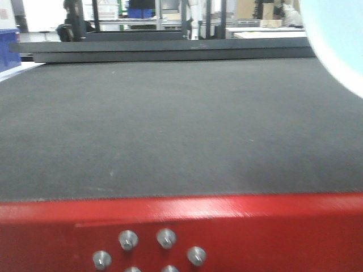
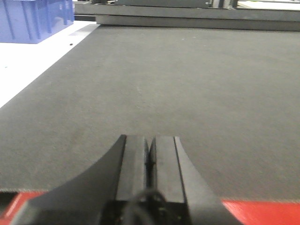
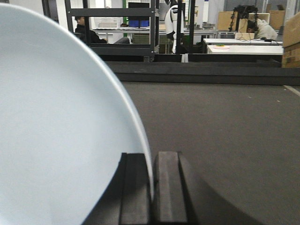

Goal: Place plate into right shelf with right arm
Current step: 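Drive the base away from the table holding the plate in the right gripper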

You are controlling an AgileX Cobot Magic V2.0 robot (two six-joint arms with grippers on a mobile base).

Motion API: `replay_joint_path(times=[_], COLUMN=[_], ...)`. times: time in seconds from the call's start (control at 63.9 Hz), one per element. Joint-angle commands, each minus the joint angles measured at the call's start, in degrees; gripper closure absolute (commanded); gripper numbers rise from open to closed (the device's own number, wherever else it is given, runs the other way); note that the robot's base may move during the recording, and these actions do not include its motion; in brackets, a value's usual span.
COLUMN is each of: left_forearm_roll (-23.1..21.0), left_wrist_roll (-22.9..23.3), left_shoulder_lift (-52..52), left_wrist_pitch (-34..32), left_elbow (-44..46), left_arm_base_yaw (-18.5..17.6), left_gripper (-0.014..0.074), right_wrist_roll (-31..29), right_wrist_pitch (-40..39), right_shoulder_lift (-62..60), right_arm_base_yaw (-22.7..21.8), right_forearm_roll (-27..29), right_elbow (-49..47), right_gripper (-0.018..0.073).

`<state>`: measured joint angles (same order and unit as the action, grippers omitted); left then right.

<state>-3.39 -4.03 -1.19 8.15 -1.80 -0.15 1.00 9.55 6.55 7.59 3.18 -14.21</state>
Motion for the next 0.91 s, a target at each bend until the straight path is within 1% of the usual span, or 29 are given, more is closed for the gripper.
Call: replay_joint_path(times=[0.0, 0.892], left_forearm_roll=[-0.2, -0.2], left_wrist_roll=[-0.2, -0.2], left_shoulder_lift=[-0.1, -0.1], left_wrist_pitch=[-4.9, -4.9], left_elbow=[-0.5, -0.5], left_arm_base_yaw=[-0.3, -0.3], left_gripper=[0.0643, 0.0643], right_wrist_roll=[-0.4, -0.4], right_wrist_pitch=[-5.2, -5.2], right_shoulder_lift=[0.5, 0.5], right_arm_base_yaw=[-0.4, -0.4], right_forearm_roll=[0.3, 0.3], right_elbow=[-2.3, -2.3], right_gripper=[0.0505, 0.0505])
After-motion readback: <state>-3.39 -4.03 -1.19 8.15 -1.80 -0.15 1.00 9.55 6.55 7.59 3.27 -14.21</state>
